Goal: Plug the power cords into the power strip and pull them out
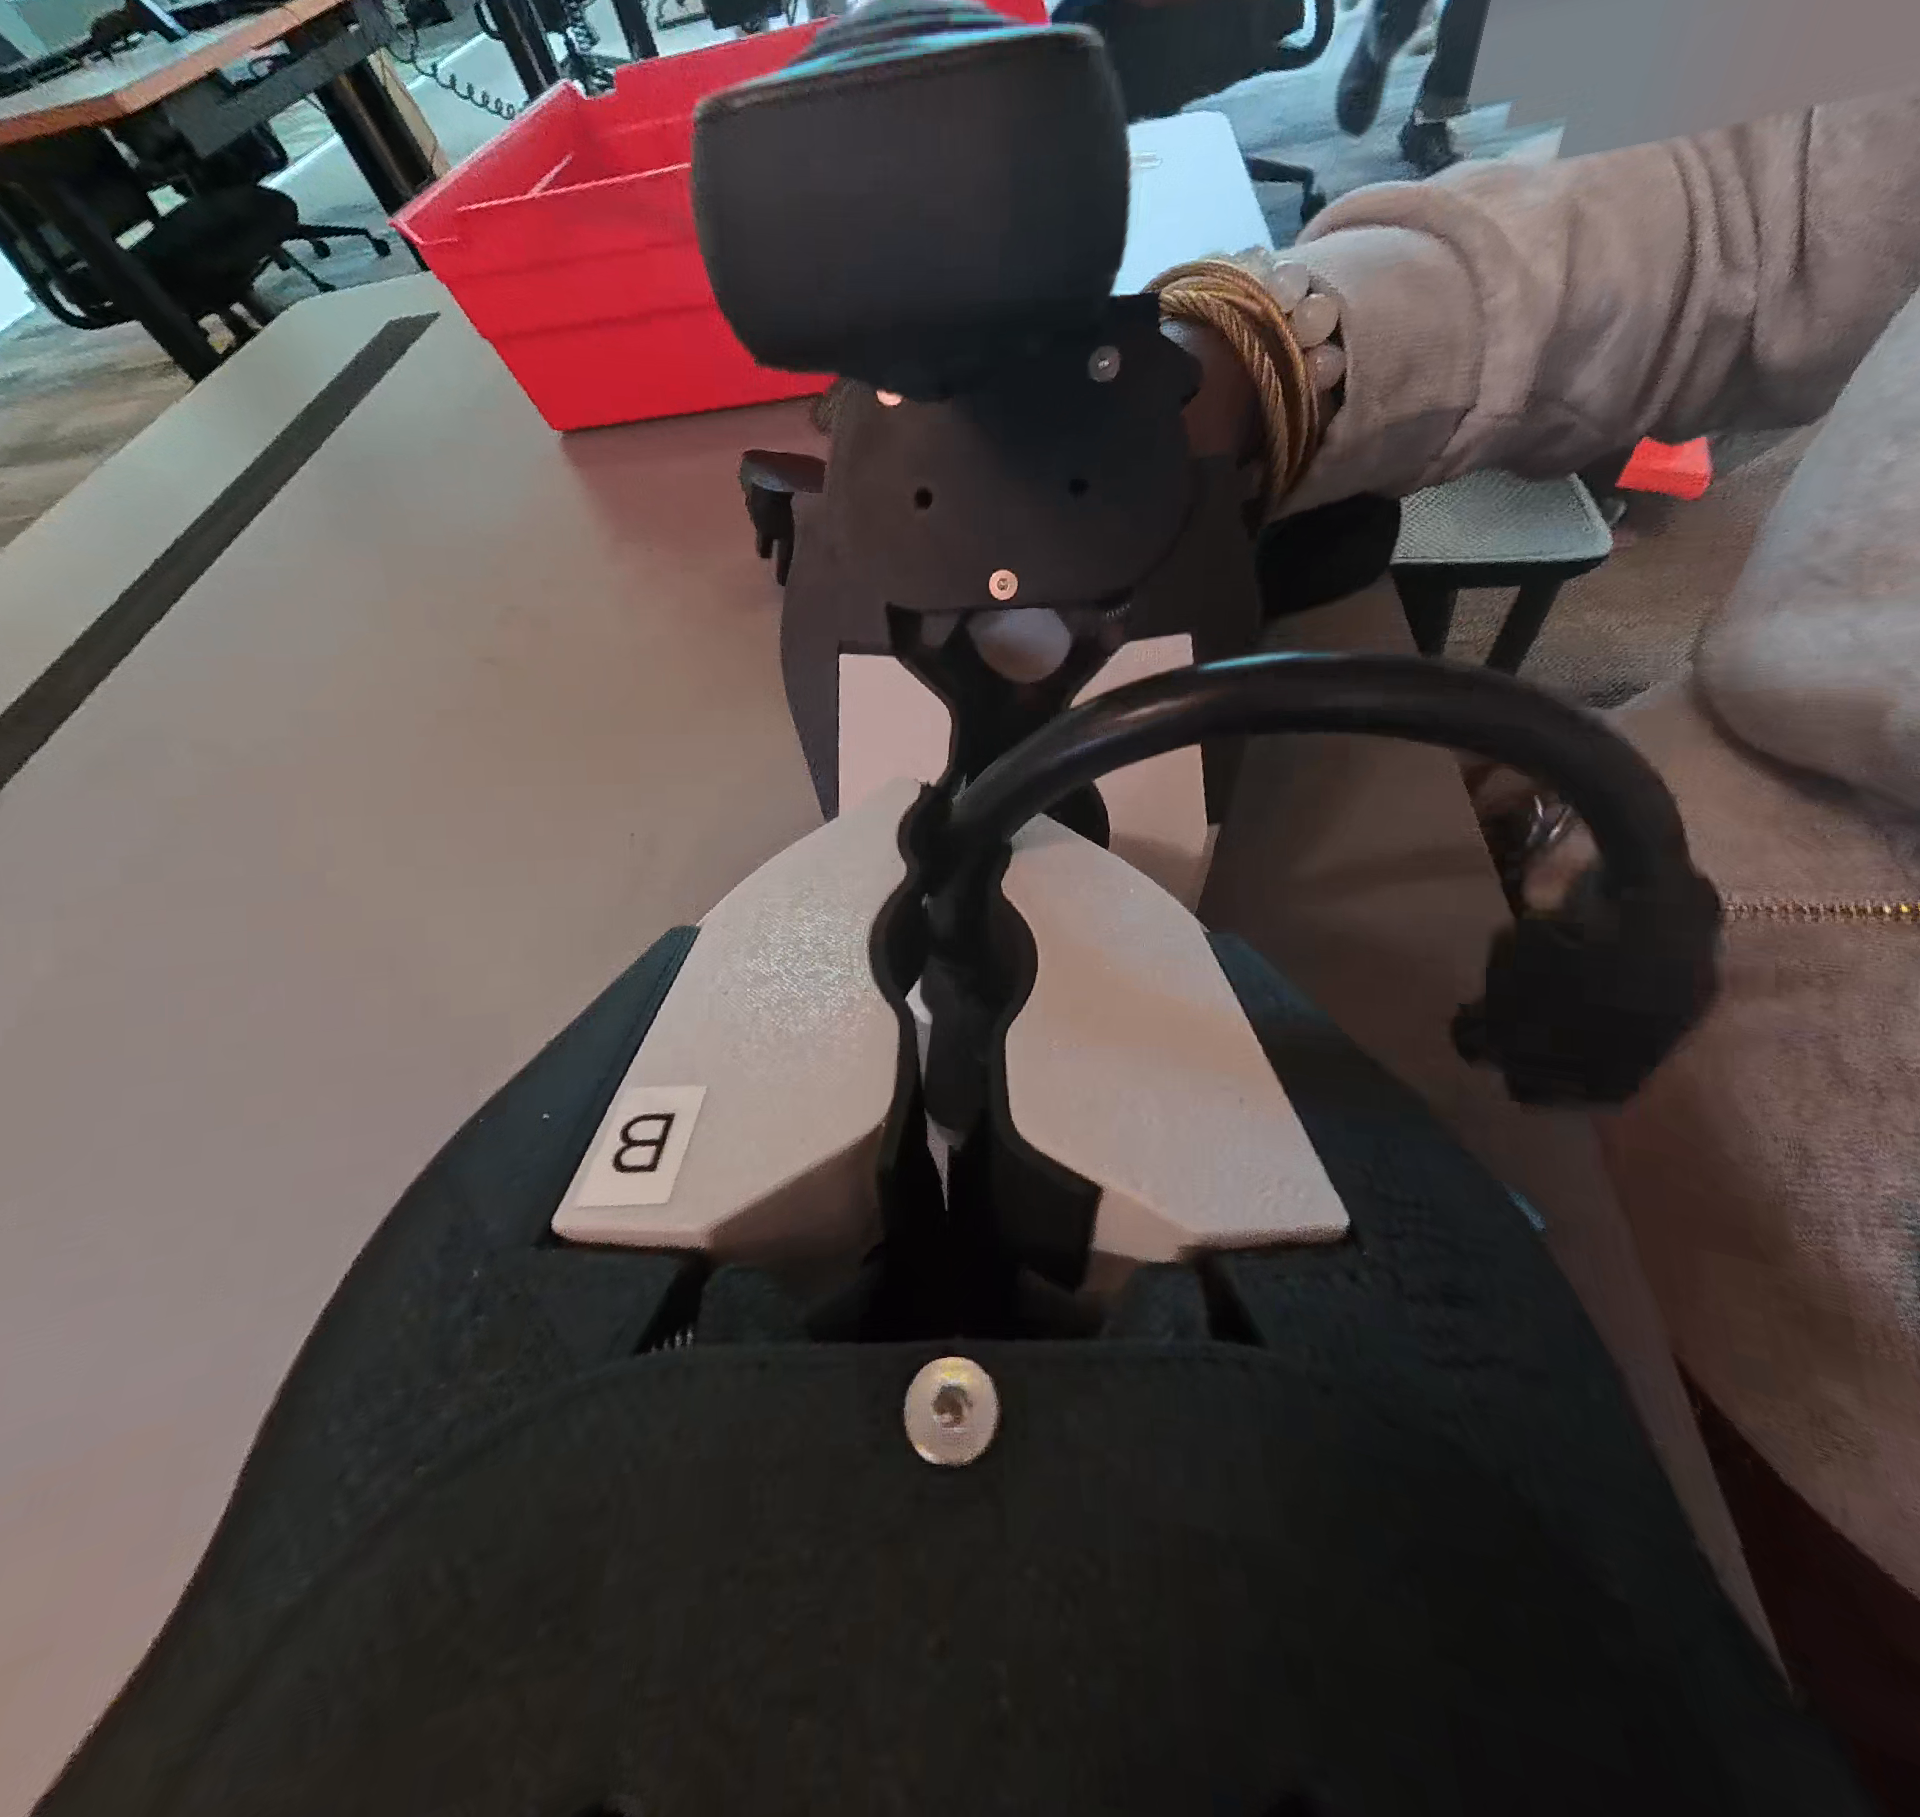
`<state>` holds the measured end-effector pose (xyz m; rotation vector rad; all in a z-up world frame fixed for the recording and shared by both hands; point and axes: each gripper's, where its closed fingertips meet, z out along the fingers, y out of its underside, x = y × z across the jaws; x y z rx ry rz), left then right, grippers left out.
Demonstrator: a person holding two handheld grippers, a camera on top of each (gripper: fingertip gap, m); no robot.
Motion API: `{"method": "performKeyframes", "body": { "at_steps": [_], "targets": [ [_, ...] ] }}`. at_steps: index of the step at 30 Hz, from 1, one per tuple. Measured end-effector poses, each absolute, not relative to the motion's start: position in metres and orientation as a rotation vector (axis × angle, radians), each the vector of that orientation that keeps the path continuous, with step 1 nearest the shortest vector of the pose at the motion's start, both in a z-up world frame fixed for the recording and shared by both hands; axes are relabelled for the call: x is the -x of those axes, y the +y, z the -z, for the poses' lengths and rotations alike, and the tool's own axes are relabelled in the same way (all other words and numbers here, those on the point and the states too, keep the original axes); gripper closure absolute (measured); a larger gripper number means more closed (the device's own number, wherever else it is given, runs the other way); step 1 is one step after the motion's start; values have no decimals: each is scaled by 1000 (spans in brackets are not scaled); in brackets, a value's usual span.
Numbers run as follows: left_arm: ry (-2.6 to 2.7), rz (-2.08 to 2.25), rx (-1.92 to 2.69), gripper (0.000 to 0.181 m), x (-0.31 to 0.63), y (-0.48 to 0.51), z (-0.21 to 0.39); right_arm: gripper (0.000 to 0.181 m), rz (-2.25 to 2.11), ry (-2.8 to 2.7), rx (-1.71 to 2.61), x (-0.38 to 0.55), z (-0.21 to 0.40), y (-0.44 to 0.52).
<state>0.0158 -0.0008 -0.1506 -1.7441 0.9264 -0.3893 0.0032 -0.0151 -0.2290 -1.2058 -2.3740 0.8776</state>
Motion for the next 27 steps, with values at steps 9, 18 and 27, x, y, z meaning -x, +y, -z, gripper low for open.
{"method": "performKeyframes", "body": {
  "at_steps": [9, 18, 27],
  "targets": [
    [921, 324, 1740, 177, -14, -1, 148, 133, -820, -2406, 1227, -6, 229, -16],
    [956, 236, 1714, 178, -13, -7, 144, 133, -814, -2430, 1214, -7, 229, -19],
    [945, 173, 1683, 177, -13, -11, 139, 134, -802, -2468, 1217, -10, 228, -19]
  ]
}}
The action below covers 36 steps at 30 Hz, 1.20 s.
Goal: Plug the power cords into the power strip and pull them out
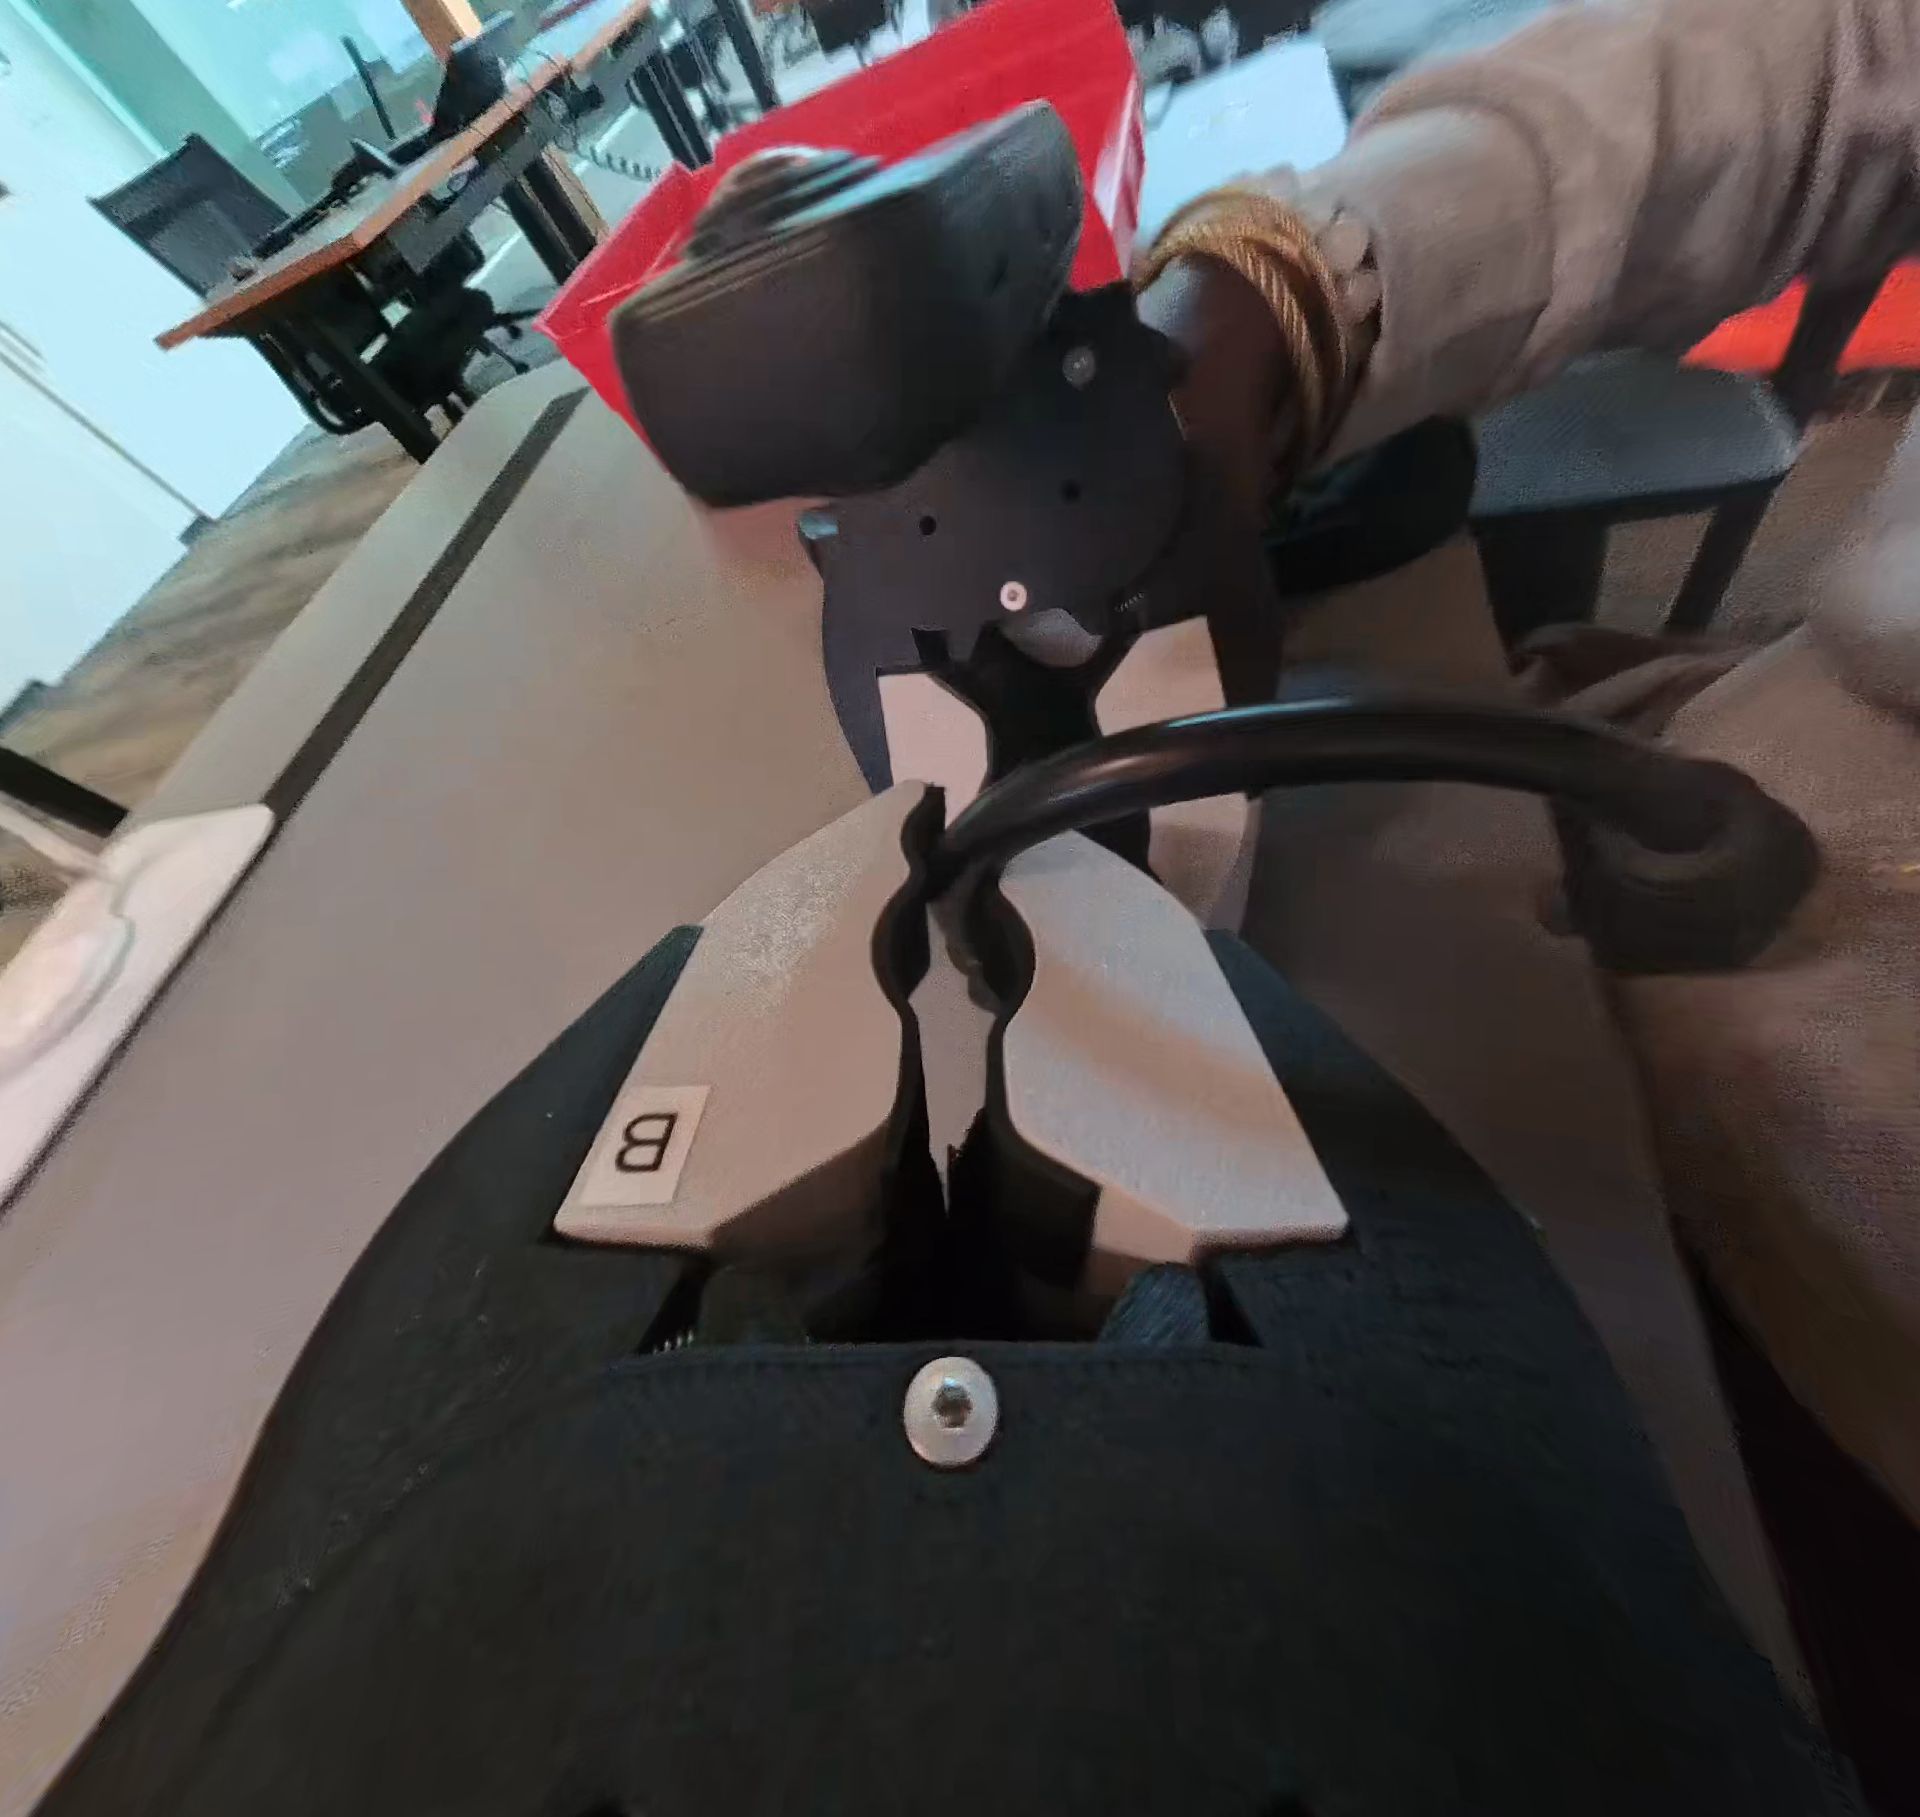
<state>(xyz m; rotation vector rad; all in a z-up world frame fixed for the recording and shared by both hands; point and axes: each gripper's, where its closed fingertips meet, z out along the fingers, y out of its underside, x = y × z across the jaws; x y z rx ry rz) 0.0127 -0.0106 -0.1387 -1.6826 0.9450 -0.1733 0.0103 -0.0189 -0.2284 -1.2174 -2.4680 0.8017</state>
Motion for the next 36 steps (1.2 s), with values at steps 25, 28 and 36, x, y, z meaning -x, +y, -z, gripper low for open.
{"method": "performKeyframes", "body": {
  "at_steps": [25, 28, 36],
  "targets": [
    [884, 24, 1564, 179, -24, -8, 105, 134, -717, -2567, 1159, -14, 229, -25],
    [782, 103, 1589, 177, -5, -23, 108, 133, -742, -2534, 1195, -20, 229, -25],
    [688, 210, 1576, 178, 0, -21, 91, 132, -756, -2527, 1173, -22, 229, -27]
  ]
}}
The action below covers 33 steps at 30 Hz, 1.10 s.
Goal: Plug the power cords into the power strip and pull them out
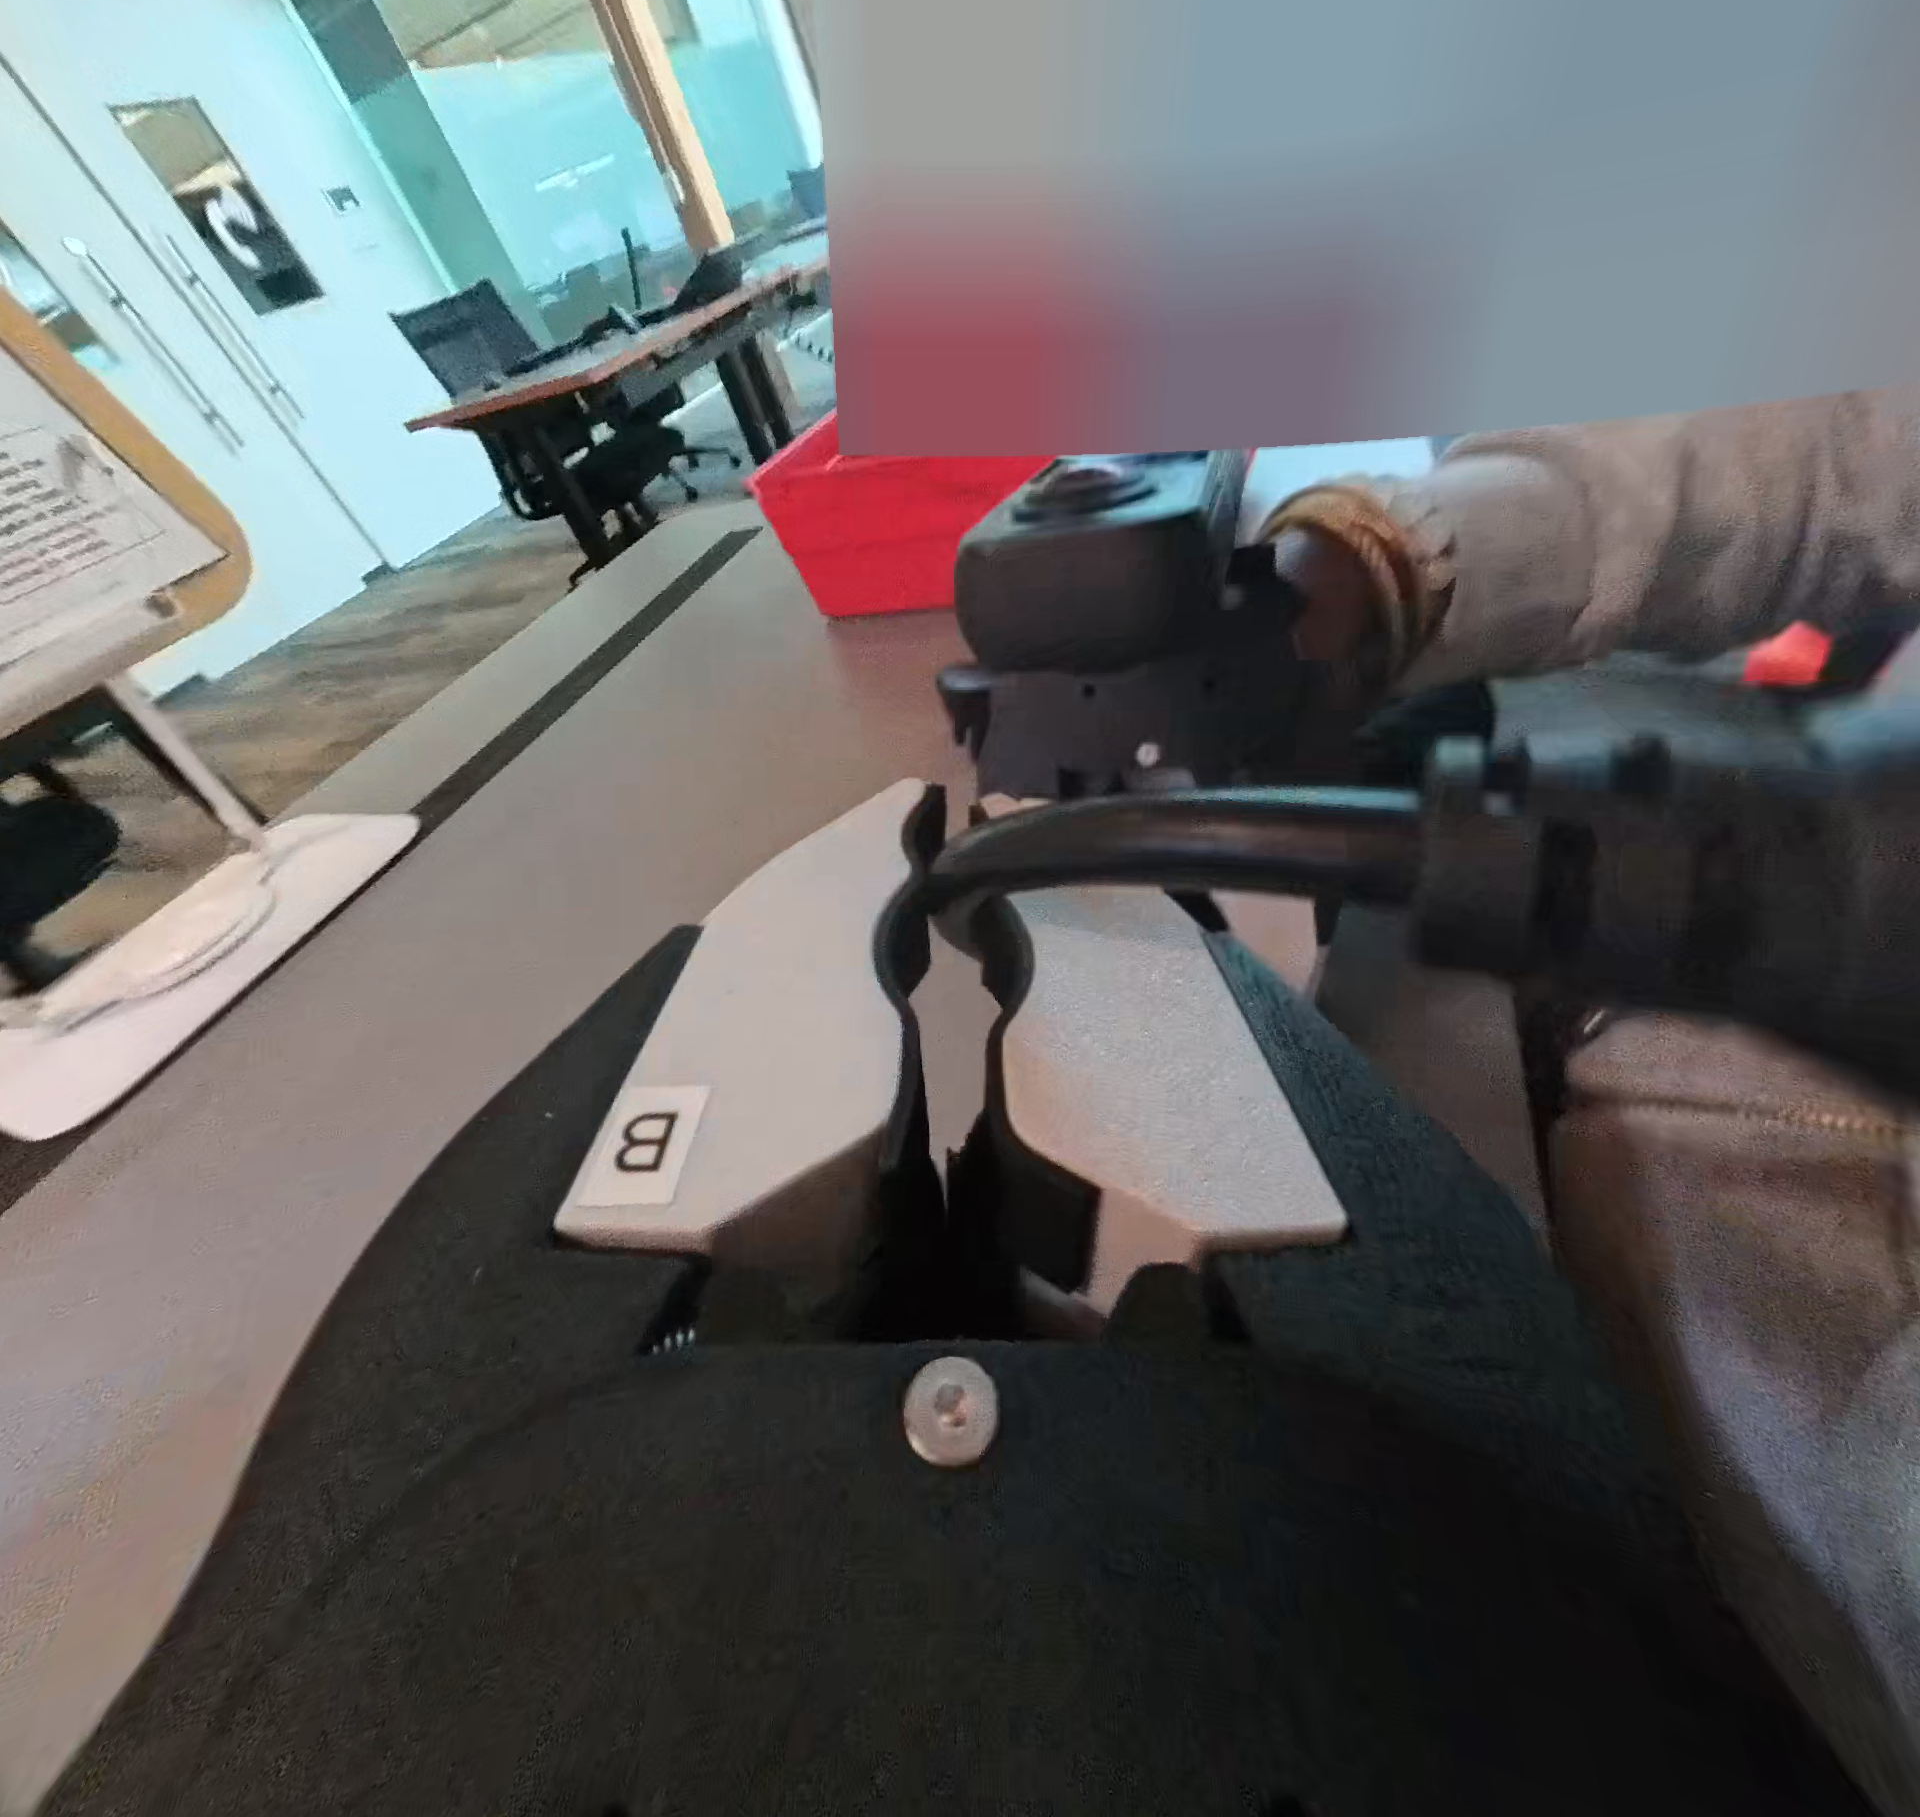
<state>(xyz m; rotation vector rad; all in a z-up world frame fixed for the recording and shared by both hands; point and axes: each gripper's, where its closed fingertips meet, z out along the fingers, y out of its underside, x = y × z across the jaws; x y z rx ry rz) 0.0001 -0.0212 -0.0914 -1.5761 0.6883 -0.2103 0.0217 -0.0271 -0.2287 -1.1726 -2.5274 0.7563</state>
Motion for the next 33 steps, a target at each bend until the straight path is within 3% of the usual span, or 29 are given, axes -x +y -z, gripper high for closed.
{"method": "performKeyframes", "body": {
  "at_steps": [3, 5, 7, 9, 14, 18, 21, 24, 26, 33],
  "targets": [
    [707, 90, 1465, 176, -15, -14, 85, 134, -741, -2564, 1096, -14, 228, -28],
    [781, 242, 1520, 167, -24, -22, 96, 133, -815, -2547, 1066, -13, 227, -31],
    [819, 351, 1534, 155, -27, -31, 109, 111, -872, -2473, 1009, -14, 216, -33],
    [814, 314, 1574, 151, -21, -31, 122, 102, -937, -2403, 1015, -20, 196, -30],
    [749, 353, 1612, 144, -15, -24, 134, 128, -881, -2395, 1139, -30, 188, -8],
    [798, 389, 1728, 137, -14, -18, 148, 112, -751, -2415, 1241, -23, 202, 2],
    [918, 298, 1851, 136, -4, -10, 169, 138, -649, -2402, 1226, -21, 212, 8],
    [1136, 238, 1910, 140, -4, -11, 187, 139, -656, -2410, 1213, -21, 213, 6],
    [1206, 213, 1914, 156, -3, -8, 193, 139, -685, -2418, 1221, -21, 213, 6],
    [1020, 382, 1863, 159, -3, -2, 184, 138, -774, -2468, 1297, -18, 214, 3]
  ]
}}
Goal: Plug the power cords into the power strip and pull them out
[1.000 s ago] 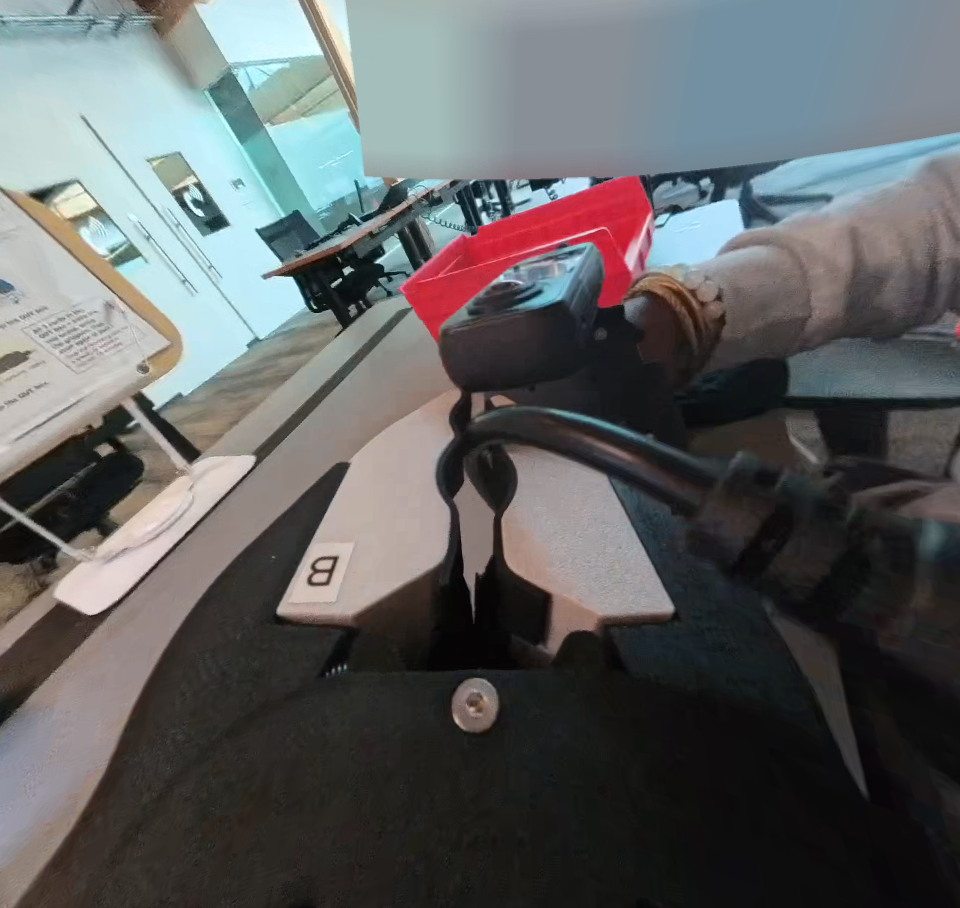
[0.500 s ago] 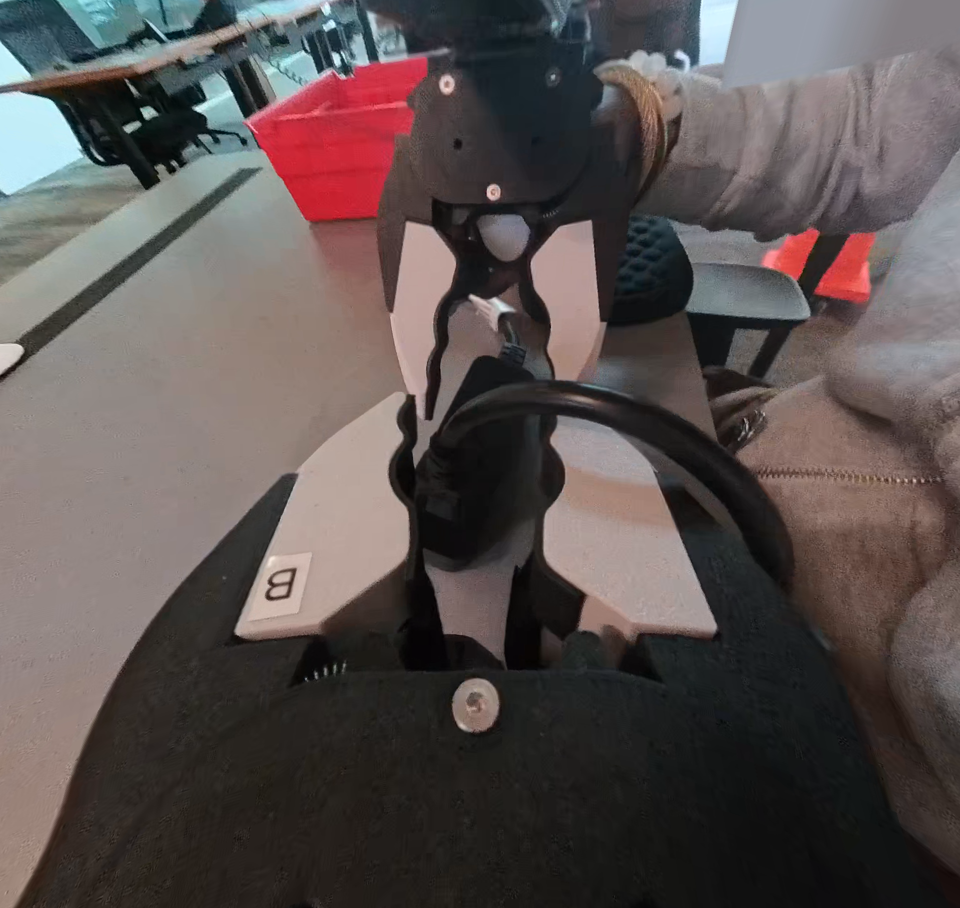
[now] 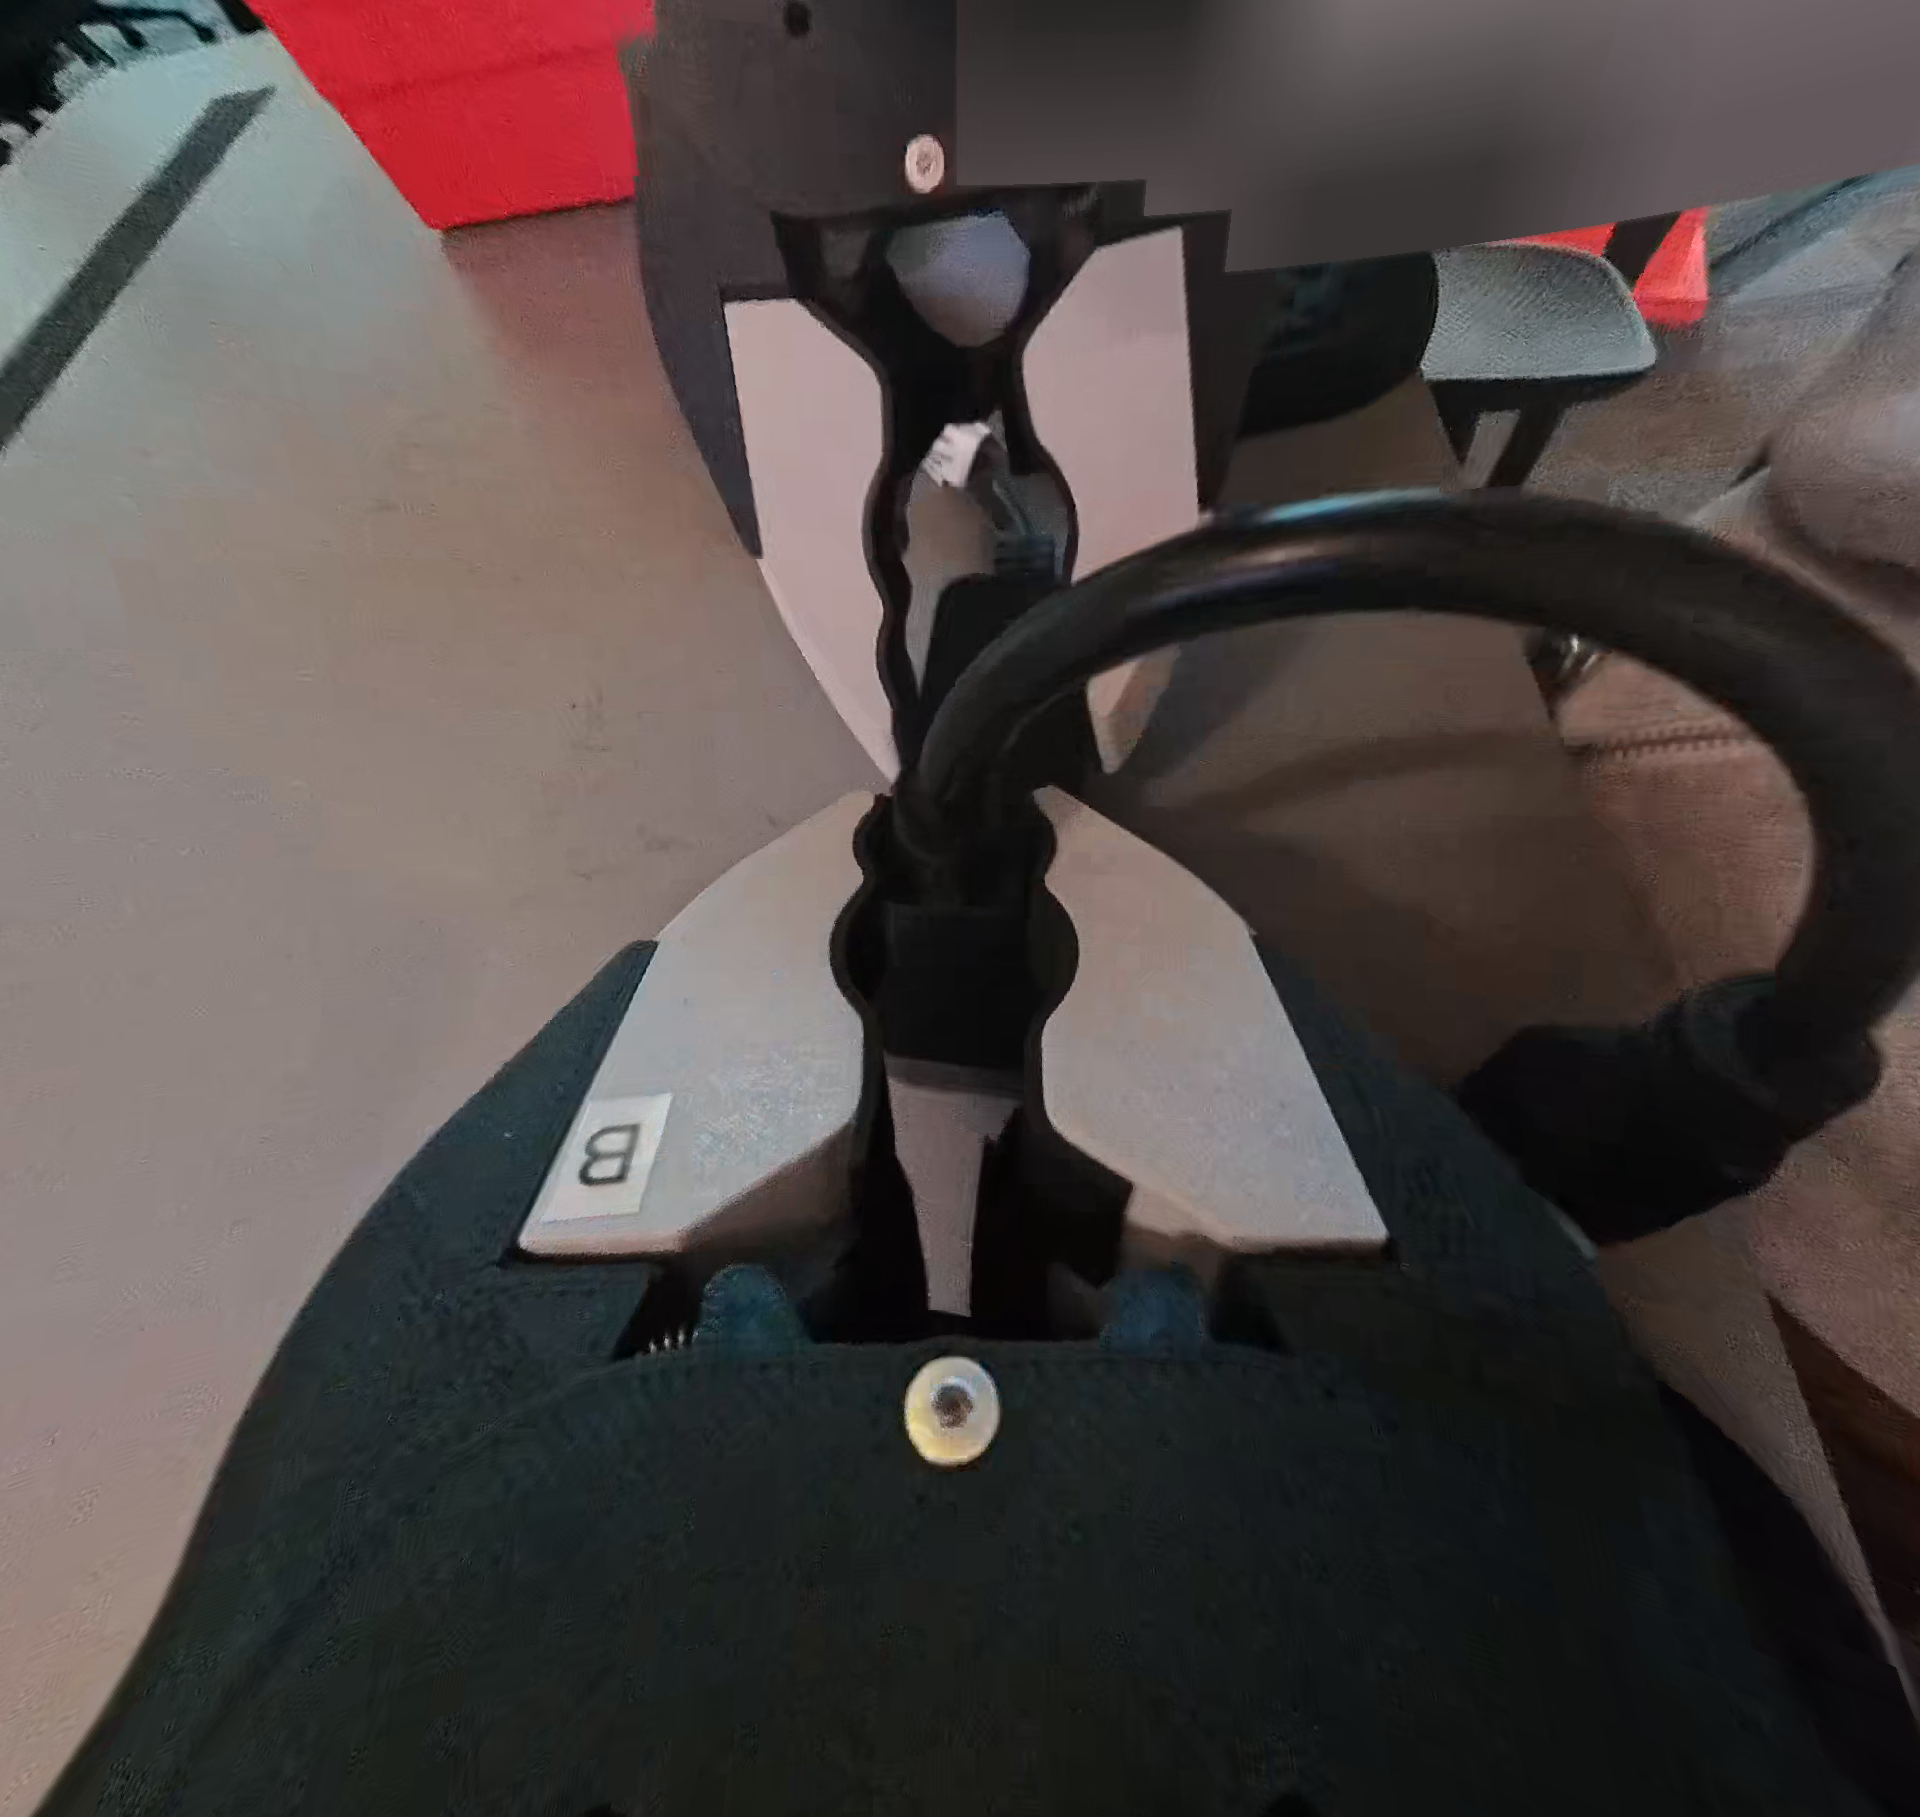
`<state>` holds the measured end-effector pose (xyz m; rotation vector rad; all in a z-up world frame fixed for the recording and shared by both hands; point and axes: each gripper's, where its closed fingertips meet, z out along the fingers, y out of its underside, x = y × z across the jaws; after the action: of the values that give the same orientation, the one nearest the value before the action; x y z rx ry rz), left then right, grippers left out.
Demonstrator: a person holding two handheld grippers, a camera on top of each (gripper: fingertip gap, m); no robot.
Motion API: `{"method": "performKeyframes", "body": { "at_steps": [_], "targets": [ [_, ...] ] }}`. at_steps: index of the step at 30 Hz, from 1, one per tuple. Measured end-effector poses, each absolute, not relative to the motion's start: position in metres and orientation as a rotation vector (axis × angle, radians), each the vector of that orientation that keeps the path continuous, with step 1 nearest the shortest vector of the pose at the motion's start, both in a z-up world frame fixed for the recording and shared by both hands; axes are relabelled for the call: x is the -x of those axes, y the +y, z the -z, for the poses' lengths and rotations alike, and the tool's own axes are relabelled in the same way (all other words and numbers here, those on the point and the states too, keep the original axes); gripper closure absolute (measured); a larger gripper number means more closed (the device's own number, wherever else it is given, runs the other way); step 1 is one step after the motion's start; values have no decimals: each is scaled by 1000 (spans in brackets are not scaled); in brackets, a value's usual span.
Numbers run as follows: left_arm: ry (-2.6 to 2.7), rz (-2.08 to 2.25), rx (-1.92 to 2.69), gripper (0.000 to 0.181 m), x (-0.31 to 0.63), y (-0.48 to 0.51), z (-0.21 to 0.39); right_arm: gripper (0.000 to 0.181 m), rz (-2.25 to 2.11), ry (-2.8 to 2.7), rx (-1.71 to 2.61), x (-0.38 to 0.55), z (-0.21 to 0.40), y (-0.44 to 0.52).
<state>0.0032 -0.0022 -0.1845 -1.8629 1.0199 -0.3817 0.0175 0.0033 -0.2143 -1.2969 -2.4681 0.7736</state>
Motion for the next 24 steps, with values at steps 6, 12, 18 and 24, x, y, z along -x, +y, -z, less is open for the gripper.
{"method": "performKeyframes", "body": {
  "at_steps": [6, 12, 18, 24],
  "targets": [
    [1002, 421, 1860, 159, -5, -18, 182, 137, -933, -2519, 1265, -20, 215, -16],
    [1099, 414, 1915, 160, -14, -26, 190, 137, -890, -2624, 1252, -30, 219, -20],
    [1083, 373, 1941, 161, -19, -22, 191, 137, -804, -2693, 1205, -32, 220, -18],
    [1070, 406, 1937, 160, -12, -31, 191, 136, -847, -2624, 1254, -30, 220, -25]
  ]
}}
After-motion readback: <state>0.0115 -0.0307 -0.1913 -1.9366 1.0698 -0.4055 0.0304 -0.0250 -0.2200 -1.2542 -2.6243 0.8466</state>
